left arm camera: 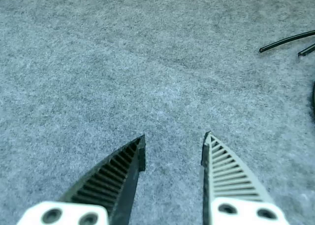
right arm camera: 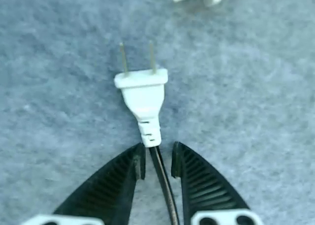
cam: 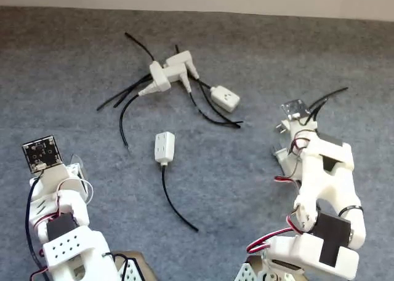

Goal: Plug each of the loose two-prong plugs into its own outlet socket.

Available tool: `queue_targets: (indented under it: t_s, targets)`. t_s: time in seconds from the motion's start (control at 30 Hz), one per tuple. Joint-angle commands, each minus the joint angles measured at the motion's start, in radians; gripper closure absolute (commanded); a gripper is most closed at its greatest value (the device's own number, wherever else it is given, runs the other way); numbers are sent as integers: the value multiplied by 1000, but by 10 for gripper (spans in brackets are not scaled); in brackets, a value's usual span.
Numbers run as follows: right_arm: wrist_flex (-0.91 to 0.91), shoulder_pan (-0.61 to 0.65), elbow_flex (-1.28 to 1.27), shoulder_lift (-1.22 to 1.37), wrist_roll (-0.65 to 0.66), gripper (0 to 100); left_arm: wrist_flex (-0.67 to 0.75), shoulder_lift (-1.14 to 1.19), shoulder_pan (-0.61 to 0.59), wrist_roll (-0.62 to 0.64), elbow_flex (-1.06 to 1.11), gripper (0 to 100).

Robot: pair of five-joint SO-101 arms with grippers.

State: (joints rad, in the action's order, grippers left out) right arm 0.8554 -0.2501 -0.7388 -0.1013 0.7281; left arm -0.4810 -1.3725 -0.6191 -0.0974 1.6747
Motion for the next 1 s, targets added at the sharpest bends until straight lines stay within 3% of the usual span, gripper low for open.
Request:
queue_targets:
  t_s: [0.0,0.33,0.5,0.67,0.97]
  targets:
    - [-16,-33,7,-31,77,896,12,-13,21,-2,-16,800]
    - [-10,76,5,-31,81,896,12,-13,21,-2,-16,800]
    - [-10,133,7,-39,-15,896,12,-13,21,-2,-16,800]
    - [-8,179,7,-41,-21,896,12,-13,21,-2,-16,800]
    - [107,300,18,-41,-66,896,12,-13,21,-2,-16,800]
